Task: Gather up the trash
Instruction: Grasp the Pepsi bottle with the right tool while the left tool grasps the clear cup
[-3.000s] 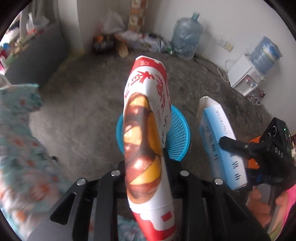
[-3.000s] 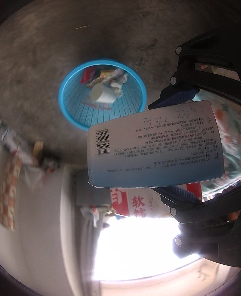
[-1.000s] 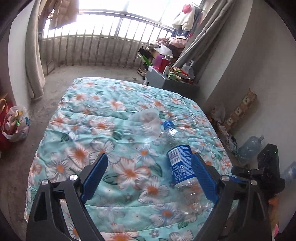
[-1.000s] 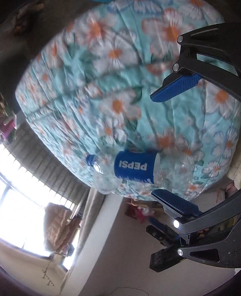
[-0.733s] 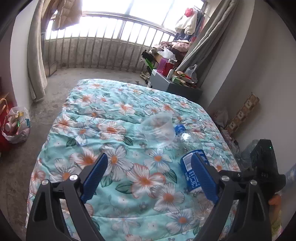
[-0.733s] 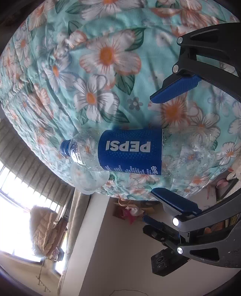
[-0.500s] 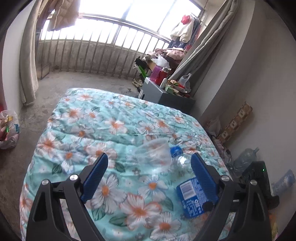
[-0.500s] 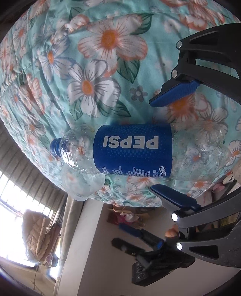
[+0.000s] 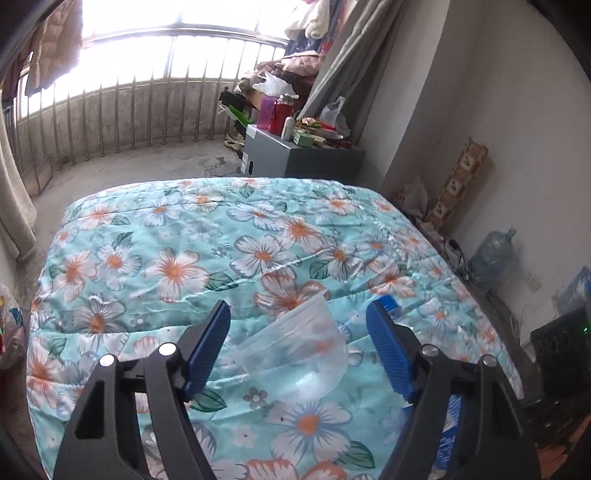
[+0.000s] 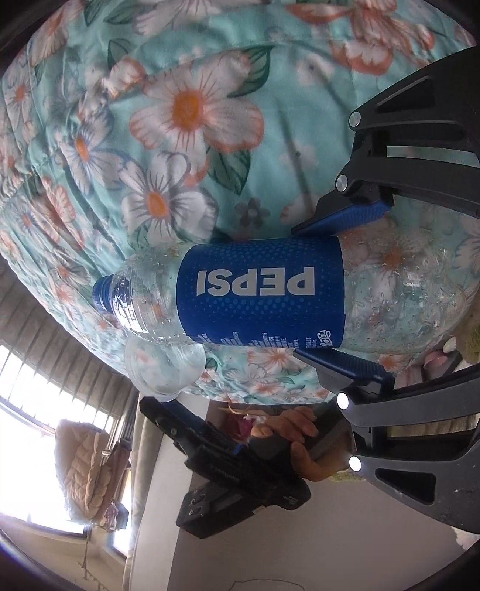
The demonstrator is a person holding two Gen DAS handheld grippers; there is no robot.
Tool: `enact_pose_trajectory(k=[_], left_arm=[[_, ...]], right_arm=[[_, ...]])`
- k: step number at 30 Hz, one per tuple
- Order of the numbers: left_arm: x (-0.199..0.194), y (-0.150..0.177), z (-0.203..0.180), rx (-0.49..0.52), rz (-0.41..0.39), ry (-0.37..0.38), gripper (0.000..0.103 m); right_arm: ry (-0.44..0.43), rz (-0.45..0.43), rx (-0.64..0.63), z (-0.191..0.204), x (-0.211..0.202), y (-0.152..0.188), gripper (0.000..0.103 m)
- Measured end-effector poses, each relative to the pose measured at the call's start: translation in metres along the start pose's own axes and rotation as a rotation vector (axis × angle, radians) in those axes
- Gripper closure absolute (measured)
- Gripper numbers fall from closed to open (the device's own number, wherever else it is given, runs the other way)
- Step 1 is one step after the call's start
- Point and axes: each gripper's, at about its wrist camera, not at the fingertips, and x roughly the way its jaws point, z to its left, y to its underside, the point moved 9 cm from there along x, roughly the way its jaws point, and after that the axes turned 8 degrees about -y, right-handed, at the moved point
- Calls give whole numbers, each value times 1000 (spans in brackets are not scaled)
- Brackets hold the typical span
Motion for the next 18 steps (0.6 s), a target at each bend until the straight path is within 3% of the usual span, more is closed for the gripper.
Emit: enact_pose_trajectory(k=[4,10,12,15,18], left_arm=[[9,9,-6,108,21,-89,43],[-1,16,-20,168,-11,-121,62],[-10,21,-29,198,-21,-116,80],[-22,32,-46,255,-19,-121,96],[-32,50,-60,274,18,-109,98]], right_arm=[[47,-39,-1,-12,-27,11,48],[102,-100,9,-28,-56,24,48],[111,-115,13,-31,-62,25,48],[105,-129,22,-34,-61,26,48],[79,-132,38,-39,-64,26,48]])
